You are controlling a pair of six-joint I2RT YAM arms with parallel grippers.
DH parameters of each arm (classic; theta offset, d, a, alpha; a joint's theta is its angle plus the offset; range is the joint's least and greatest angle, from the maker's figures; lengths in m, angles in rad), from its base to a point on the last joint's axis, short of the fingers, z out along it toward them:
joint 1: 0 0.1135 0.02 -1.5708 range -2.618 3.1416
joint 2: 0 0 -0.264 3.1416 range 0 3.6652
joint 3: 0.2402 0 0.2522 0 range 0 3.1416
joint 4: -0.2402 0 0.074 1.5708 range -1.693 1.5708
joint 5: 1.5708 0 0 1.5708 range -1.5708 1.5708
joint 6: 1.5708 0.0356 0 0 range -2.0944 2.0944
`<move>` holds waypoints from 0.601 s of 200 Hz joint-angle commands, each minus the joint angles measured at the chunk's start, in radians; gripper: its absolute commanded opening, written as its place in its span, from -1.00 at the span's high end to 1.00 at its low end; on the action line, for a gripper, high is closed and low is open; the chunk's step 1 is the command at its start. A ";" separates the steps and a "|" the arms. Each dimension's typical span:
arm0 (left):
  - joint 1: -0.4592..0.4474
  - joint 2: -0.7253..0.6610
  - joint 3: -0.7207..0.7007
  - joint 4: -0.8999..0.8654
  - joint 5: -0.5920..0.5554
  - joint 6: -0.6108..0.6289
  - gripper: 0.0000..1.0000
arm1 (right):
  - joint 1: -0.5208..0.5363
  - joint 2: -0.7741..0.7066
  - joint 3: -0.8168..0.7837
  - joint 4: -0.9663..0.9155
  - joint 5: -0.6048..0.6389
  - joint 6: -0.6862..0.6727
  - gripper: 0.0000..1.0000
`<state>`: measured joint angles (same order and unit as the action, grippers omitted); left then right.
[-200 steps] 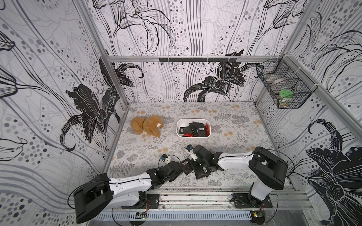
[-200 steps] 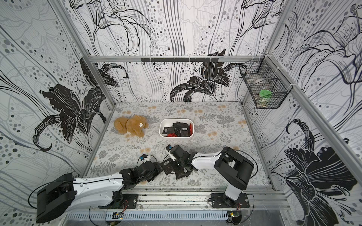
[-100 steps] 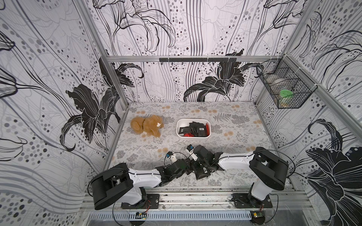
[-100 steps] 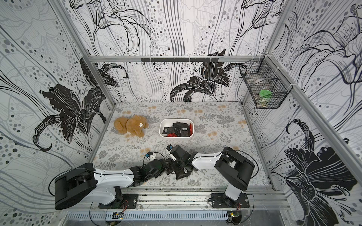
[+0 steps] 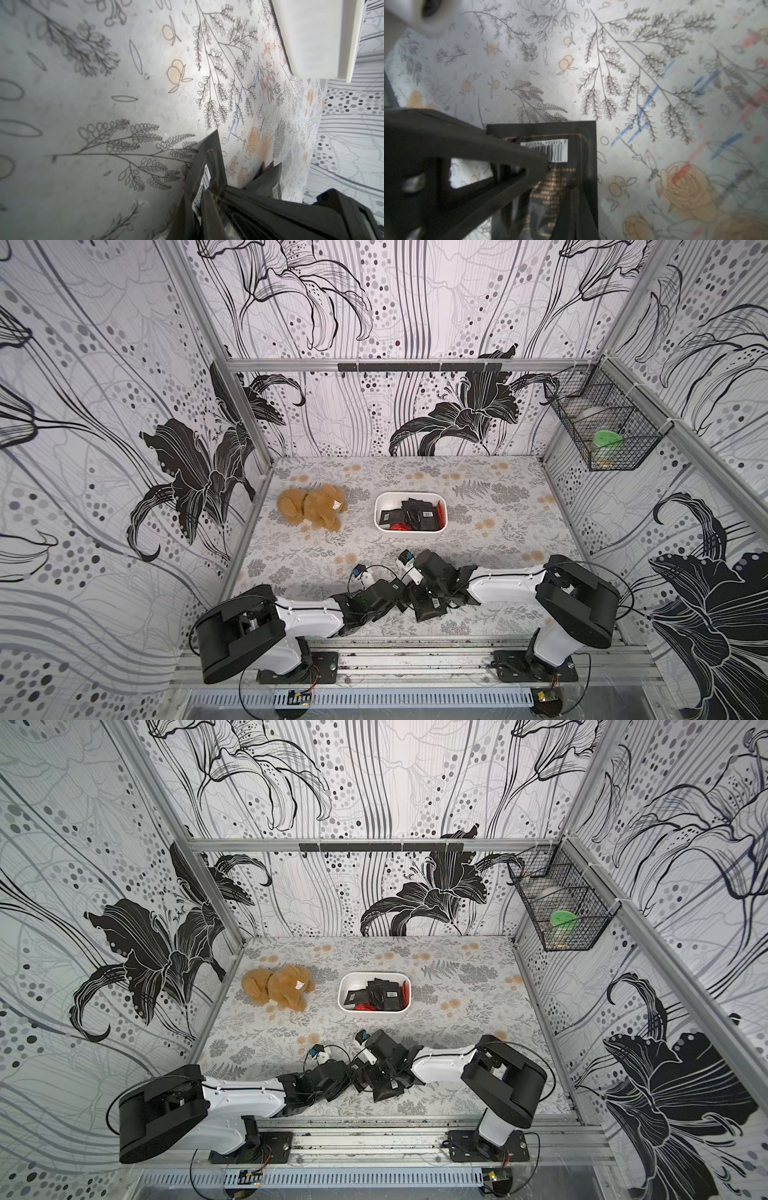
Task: Put the tea bags into the storage box
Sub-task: Pick up the tea bag from the center of the board, then place the tea bag in the storage box.
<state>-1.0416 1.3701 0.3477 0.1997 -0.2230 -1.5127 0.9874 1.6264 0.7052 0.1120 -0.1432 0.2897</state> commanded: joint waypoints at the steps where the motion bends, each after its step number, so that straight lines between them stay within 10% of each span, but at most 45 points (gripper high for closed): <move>1: -0.003 -0.032 0.008 -0.055 -0.013 0.038 0.99 | 0.005 -0.092 -0.056 0.054 -0.027 -0.020 1.00; 28: -0.002 -0.109 0.012 -0.160 -0.041 0.103 1.00 | 0.005 -0.243 -0.134 0.081 0.169 0.000 0.98; 53: -0.001 -0.204 0.096 -0.404 -0.145 0.234 1.00 | -0.002 -0.370 -0.202 0.020 0.502 0.098 0.41; 68: 0.003 -0.225 0.210 -0.587 -0.252 0.354 1.00 | -0.034 -0.409 -0.198 -0.084 0.658 0.186 0.39; 120: 0.041 -0.032 0.708 -1.009 -0.654 0.573 1.00 | -0.106 -0.571 -0.265 -0.152 0.766 0.274 0.16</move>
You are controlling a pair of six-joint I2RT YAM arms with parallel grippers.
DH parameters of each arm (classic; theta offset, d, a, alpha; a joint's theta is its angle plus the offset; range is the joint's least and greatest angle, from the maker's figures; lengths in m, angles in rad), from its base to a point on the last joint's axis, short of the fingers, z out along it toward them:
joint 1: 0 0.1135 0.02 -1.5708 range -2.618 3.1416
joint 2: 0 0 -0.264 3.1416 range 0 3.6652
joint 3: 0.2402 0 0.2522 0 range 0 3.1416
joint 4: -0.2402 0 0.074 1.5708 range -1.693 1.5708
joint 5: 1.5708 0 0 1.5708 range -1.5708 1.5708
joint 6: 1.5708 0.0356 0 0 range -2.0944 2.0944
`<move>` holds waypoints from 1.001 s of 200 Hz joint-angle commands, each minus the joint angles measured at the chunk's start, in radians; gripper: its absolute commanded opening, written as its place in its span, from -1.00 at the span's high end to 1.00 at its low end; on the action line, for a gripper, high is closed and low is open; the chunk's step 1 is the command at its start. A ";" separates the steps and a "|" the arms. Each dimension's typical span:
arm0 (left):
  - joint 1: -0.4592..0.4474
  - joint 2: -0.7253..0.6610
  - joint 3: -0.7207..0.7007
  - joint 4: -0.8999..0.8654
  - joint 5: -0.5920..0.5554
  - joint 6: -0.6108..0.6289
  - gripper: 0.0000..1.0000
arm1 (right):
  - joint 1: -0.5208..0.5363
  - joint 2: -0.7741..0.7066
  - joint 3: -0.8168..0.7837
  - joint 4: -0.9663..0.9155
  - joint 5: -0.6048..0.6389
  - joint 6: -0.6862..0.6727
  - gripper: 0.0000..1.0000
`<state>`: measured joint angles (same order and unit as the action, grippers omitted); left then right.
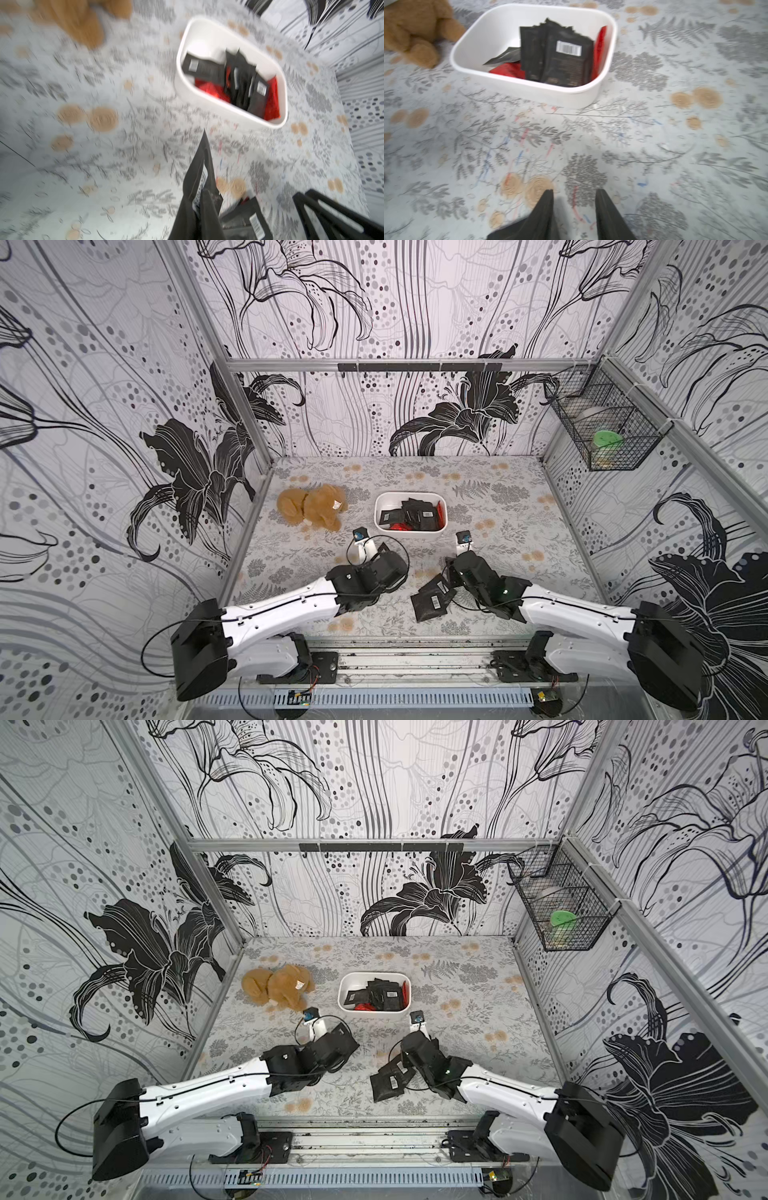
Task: Put the tea bags into the storage box
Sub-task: Place the tea bag in the storage box.
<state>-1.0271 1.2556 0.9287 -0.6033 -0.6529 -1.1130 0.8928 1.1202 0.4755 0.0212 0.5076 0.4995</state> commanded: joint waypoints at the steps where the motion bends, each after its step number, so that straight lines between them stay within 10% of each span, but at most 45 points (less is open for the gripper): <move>1: 0.028 0.086 0.134 -0.202 -0.224 0.177 1.00 | -0.012 -0.067 -0.035 -0.062 0.115 0.064 0.16; 73: 0.333 0.441 0.475 0.143 0.212 0.542 1.00 | -0.028 -0.131 -0.071 -0.066 0.102 0.070 -0.02; 200: 0.437 0.820 0.761 0.061 0.192 0.757 1.00 | -0.040 -0.090 -0.058 -0.039 0.002 0.028 -0.11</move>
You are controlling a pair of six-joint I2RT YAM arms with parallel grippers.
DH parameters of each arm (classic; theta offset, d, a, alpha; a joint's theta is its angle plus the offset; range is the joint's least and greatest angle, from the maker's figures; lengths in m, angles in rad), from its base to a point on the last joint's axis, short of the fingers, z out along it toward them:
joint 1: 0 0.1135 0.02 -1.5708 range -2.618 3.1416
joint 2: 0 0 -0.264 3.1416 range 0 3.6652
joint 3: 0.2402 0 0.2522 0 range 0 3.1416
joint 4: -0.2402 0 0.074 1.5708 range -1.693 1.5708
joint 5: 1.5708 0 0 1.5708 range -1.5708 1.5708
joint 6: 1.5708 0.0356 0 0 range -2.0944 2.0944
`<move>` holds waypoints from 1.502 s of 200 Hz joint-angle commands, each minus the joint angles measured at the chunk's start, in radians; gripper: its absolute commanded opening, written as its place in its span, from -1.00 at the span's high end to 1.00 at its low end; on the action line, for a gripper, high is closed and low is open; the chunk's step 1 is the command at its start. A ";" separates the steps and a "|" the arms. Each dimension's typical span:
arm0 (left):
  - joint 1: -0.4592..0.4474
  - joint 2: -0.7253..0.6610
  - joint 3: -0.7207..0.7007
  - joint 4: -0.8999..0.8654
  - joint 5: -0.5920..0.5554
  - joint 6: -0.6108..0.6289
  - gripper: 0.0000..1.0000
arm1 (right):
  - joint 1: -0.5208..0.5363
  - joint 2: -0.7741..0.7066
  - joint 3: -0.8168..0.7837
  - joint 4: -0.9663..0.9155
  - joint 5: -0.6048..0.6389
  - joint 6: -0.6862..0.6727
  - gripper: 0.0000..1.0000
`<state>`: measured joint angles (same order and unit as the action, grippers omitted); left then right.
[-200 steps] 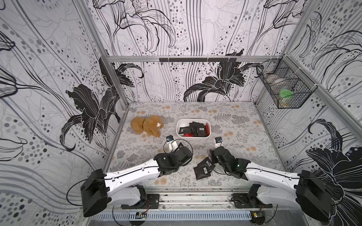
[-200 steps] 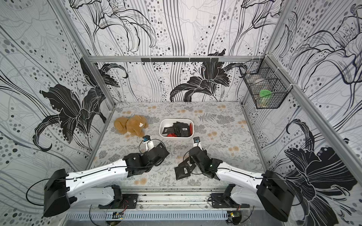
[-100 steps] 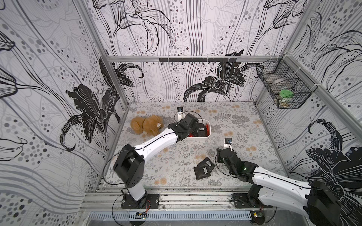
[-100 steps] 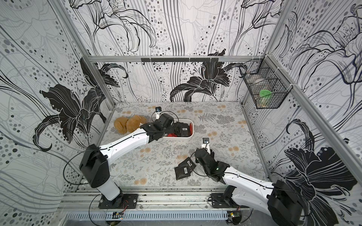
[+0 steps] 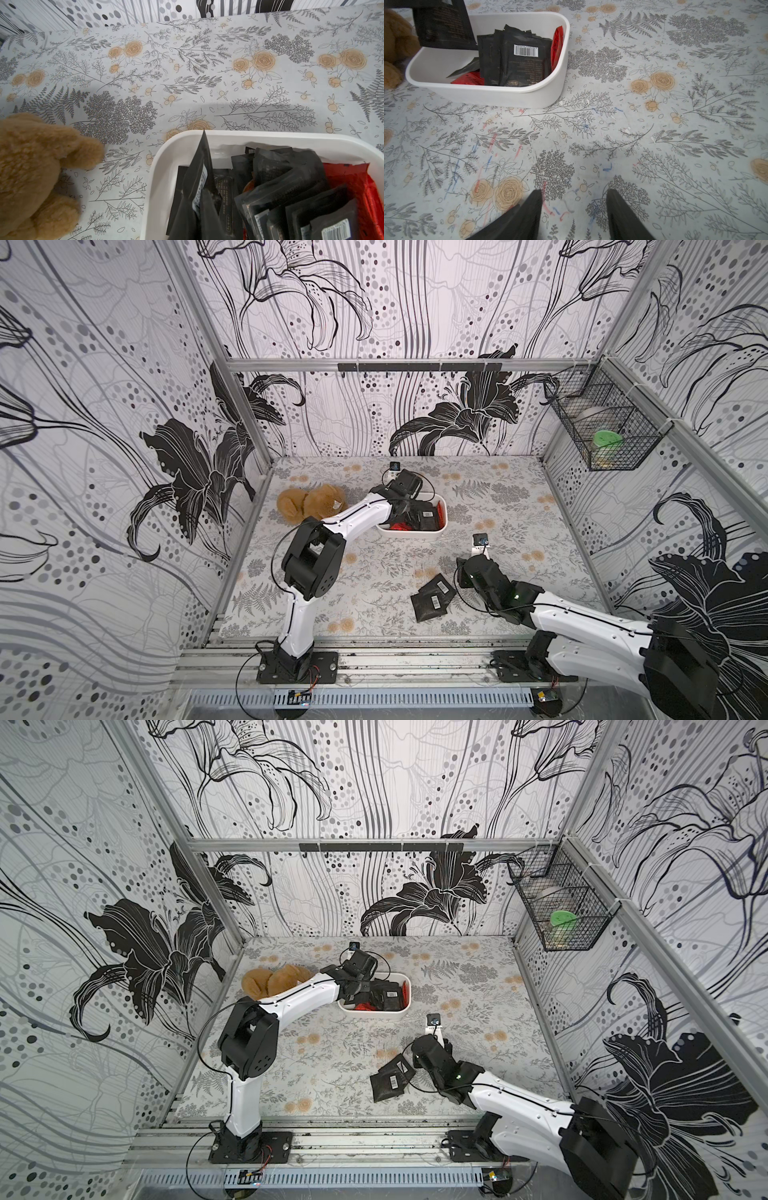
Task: Put the tea bags into the storage box
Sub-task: Place the tea bag in the storage box.
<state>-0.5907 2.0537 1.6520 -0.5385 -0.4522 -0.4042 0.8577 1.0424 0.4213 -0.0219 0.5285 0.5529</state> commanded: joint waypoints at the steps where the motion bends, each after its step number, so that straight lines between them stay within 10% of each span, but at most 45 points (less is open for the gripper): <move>1: 0.001 0.023 0.036 -0.003 -0.007 0.049 1.00 | -0.005 -0.013 -0.003 0.005 -0.020 -0.026 -0.11; 40: 0.001 0.030 0.012 -0.014 0.049 0.041 0.90 | -0.005 -0.022 -0.011 0.014 -0.028 -0.032 -0.13; 74: 0.000 0.003 -0.007 -0.021 0.022 0.033 0.38 | -0.005 0.007 0.003 0.021 -0.048 -0.046 -0.14; 192: 0.003 -0.230 -0.141 -0.004 0.026 -0.057 -0.04 | -0.005 0.014 0.000 0.050 -0.096 -0.072 -0.14; 300: 0.077 0.006 0.004 -0.014 0.078 -0.060 0.22 | -0.005 0.052 0.014 0.057 -0.119 -0.084 -0.14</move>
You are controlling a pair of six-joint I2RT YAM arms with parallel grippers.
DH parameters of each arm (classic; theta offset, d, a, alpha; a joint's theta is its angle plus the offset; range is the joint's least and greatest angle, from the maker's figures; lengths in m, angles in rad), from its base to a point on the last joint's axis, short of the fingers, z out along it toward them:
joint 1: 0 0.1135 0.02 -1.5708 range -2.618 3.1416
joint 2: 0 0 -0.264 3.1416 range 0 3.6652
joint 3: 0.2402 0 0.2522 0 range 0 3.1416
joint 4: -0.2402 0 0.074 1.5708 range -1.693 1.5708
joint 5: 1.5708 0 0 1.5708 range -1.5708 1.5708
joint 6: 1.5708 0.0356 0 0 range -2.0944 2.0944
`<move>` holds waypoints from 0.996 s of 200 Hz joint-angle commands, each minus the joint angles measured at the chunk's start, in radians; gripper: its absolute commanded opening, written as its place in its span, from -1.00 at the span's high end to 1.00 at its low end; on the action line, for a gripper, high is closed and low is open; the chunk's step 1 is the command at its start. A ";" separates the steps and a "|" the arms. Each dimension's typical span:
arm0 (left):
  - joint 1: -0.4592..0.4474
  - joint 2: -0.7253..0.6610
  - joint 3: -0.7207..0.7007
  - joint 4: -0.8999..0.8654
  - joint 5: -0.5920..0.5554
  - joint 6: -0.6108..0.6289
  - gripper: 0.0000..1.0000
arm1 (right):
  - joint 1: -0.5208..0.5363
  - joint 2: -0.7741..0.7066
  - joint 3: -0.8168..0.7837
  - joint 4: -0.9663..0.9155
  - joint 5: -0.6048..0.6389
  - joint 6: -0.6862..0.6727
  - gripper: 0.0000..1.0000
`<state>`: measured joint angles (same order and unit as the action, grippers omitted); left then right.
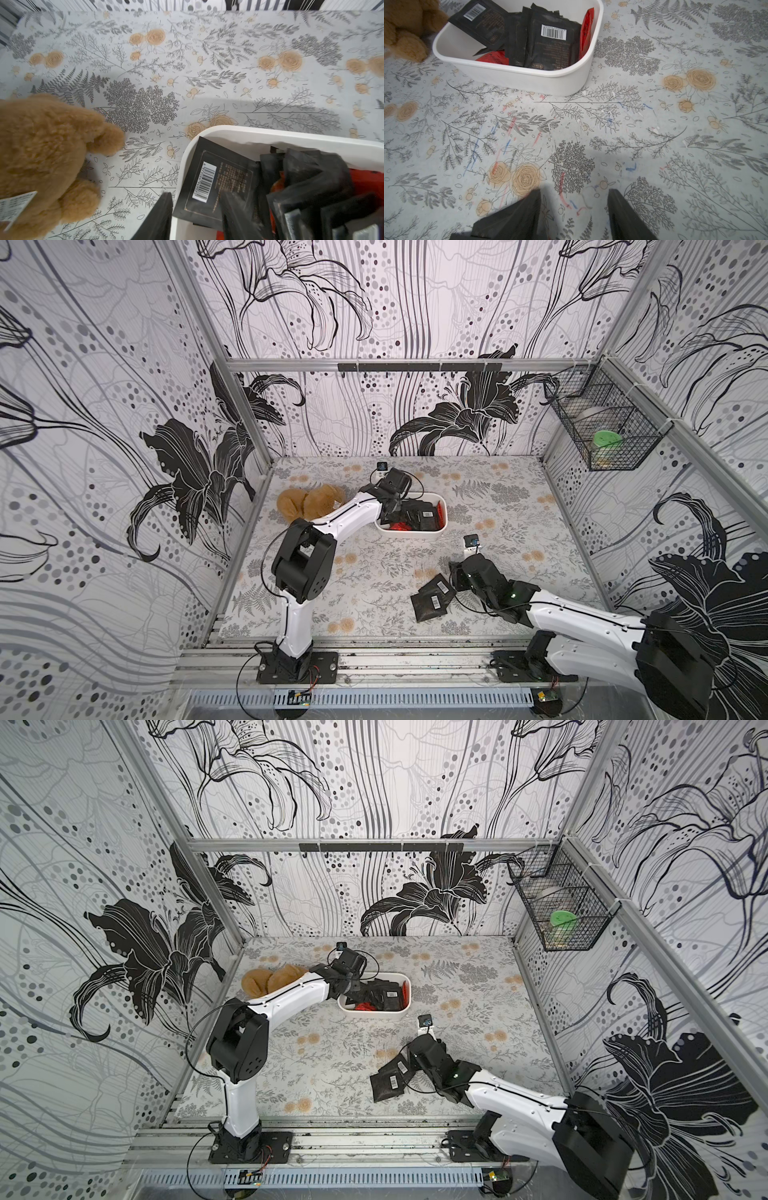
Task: Put the tea bags into the storage box
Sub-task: Place the tea bag in the storage box.
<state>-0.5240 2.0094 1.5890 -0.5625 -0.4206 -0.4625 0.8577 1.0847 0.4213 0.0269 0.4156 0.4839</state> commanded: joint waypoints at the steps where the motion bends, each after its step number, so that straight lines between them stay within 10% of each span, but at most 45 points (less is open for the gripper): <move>1: 0.010 0.054 0.067 0.010 0.048 -0.001 0.22 | -0.005 0.010 0.014 0.008 -0.007 -0.016 -0.14; 120: 0.011 0.149 0.108 0.005 0.062 -0.026 0.38 | -0.005 0.030 0.020 0.019 -0.050 -0.025 -0.09; 199: -0.055 -0.355 -0.423 0.237 0.293 -0.160 0.22 | 0.003 0.066 0.072 -0.057 -0.235 -0.038 0.24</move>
<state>-0.5282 1.8042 1.3106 -0.4603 -0.2279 -0.5488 0.8570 1.1442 0.4301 0.0319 0.2714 0.4412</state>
